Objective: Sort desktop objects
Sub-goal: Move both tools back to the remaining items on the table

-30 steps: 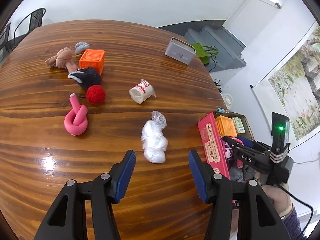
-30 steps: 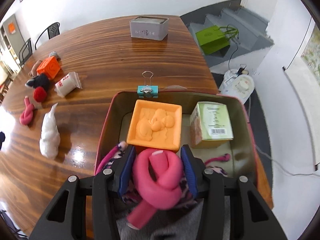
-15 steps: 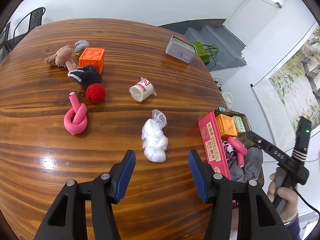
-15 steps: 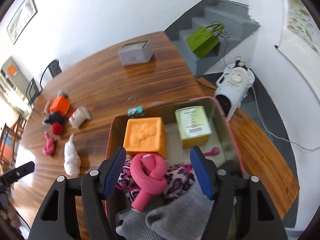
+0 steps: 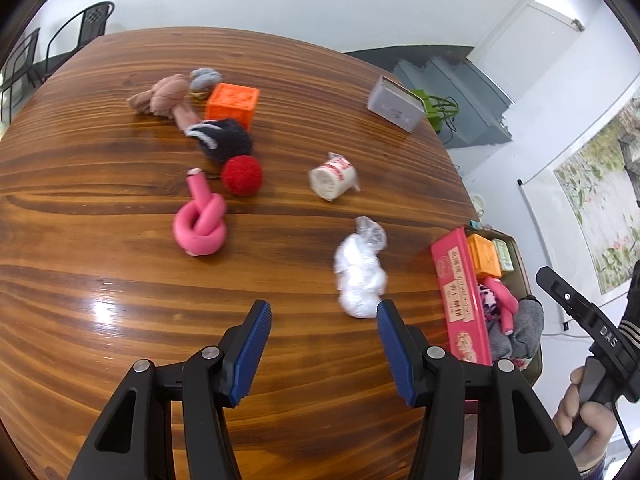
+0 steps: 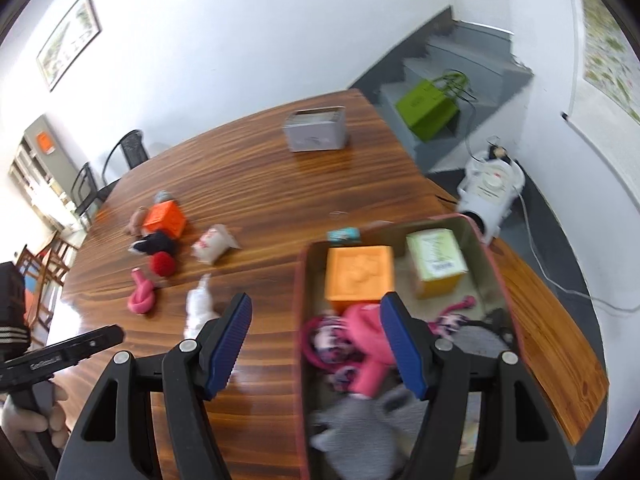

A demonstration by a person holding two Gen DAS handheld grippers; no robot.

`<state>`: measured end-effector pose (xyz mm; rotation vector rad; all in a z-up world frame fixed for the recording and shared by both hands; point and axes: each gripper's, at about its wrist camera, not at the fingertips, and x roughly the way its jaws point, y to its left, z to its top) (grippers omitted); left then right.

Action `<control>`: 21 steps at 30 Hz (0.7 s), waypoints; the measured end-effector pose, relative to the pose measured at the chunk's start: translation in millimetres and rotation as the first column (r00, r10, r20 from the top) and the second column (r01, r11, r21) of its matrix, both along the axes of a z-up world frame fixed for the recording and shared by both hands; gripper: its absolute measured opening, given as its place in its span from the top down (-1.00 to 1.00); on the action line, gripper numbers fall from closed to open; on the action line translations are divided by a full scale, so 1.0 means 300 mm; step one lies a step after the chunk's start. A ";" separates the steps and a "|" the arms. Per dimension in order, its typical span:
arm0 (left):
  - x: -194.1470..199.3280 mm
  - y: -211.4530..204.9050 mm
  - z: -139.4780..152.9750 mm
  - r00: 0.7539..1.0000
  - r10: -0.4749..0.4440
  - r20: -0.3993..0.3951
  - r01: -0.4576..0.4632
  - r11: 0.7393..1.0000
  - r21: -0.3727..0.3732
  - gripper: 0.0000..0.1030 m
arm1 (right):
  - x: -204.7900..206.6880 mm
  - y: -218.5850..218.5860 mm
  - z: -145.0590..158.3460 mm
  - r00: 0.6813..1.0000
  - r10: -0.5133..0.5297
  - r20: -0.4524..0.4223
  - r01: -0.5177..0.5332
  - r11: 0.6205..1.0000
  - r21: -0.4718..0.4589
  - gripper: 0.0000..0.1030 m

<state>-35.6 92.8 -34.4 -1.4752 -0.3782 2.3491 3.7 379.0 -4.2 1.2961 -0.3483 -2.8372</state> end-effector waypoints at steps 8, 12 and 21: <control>-0.004 -0.126 -0.004 0.999 0.045 0.000 -0.045 0.999 -0.002 -0.10 | -0.034 -0.215 -0.035 0.991 0.128 0.028 -0.128 0.992 0.012 -0.37; -0.022 -0.182 -0.031 0.998 0.061 0.017 -0.061 0.998 -0.015 -0.10 | -0.053 -0.306 -0.077 0.984 0.170 0.060 -0.171 0.985 0.018 -0.37; -0.118 -0.203 -0.116 0.998 0.000 0.059 0.003 0.999 -0.037 -0.10 | -0.052 -0.407 -0.160 0.977 0.154 0.149 -0.158 0.987 0.019 -0.37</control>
